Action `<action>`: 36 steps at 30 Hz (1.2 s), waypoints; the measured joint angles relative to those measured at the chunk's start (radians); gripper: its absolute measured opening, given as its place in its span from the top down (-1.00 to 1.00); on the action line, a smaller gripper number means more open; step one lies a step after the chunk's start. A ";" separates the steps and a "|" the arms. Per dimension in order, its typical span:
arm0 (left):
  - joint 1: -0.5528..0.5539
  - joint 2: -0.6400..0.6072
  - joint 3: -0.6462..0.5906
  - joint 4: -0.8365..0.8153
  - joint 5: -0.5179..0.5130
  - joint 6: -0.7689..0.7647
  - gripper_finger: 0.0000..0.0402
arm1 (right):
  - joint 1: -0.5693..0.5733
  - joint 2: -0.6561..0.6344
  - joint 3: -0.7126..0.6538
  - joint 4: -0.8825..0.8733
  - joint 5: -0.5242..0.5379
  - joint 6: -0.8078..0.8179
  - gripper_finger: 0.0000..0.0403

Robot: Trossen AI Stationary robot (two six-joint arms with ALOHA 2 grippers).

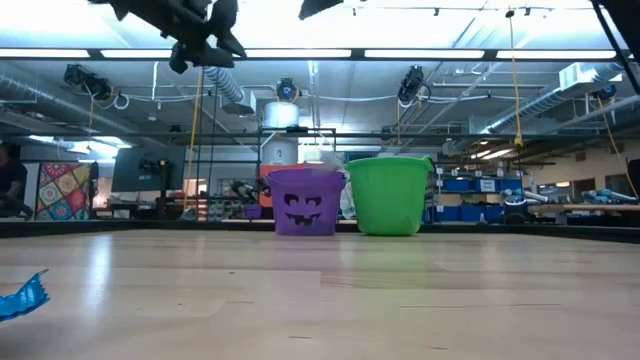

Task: Sort candy by brand, put in halloween buckets
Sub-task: Put the white chocolate bar into the purple bucket

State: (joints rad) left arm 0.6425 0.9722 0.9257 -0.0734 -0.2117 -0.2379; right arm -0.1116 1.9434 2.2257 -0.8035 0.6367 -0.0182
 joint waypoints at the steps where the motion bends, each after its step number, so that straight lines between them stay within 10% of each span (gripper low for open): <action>1: 0.028 0.009 0.000 0.025 -0.001 -0.004 -0.01 | -0.022 0.000 0.000 0.045 -0.062 -0.027 0.99; 11: 0.187 0.018 0.002 0.052 0.033 0.056 -0.01 | -0.153 0.000 0.000 0.011 -0.327 -0.068 0.98; 19: 0.272 0.109 0.002 0.086 0.286 0.069 -0.01 | -0.263 -0.001 -0.065 -0.087 -0.610 0.166 0.95; 28: 0.301 0.160 0.002 0.175 0.382 0.023 -0.01 | -0.220 0.002 -0.443 -0.105 -0.541 0.345 0.89; 36: 0.319 0.158 0.002 0.216 0.384 0.023 -0.01 | -0.077 0.002 -0.660 0.033 -0.233 0.750 0.96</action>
State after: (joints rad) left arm 0.9620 1.1301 0.9272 0.1425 0.1718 -0.2146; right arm -0.1887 1.9450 1.5652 -0.7707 0.4036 0.7319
